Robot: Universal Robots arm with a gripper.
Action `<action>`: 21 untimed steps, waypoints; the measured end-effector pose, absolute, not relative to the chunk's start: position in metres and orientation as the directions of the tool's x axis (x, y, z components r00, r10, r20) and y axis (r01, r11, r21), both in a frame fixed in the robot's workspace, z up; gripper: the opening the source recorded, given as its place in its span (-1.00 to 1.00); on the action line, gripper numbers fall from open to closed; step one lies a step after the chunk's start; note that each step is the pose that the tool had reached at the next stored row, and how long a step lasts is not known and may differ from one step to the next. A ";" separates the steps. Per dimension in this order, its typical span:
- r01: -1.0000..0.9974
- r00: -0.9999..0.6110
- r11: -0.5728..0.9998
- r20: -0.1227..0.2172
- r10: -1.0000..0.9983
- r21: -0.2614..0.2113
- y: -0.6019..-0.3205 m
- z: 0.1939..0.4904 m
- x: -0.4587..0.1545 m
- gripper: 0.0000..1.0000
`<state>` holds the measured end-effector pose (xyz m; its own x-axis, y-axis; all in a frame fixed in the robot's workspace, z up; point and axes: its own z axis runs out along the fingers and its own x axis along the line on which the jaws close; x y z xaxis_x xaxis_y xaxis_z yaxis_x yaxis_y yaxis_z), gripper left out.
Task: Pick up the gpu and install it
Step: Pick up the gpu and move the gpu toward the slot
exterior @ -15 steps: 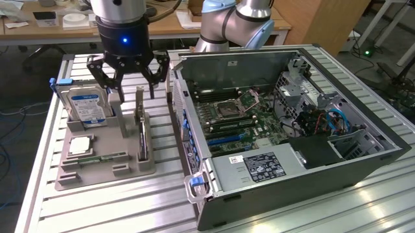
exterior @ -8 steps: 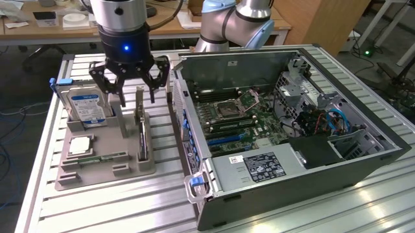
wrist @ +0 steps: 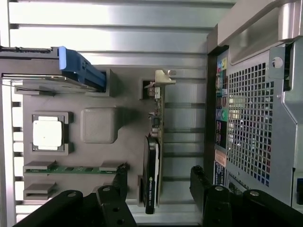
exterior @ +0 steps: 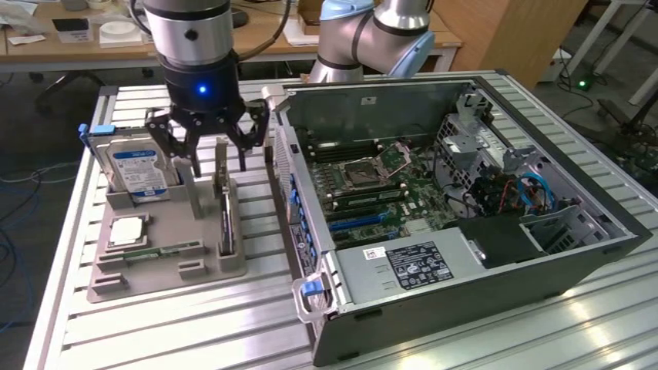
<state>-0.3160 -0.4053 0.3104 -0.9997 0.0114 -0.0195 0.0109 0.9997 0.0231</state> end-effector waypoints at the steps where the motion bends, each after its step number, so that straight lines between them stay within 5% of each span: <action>1: 0.012 -1.000 1.000 -0.019 0.012 0.023 -0.405 0.309 -0.316 0.29; 21: 0.079 -0.997 0.997 -0.023 0.079 0.019 -0.411 0.284 -0.316 0.29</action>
<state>-0.3160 -0.4109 0.2838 -0.9966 0.0795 -0.0233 0.0790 0.9967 0.0193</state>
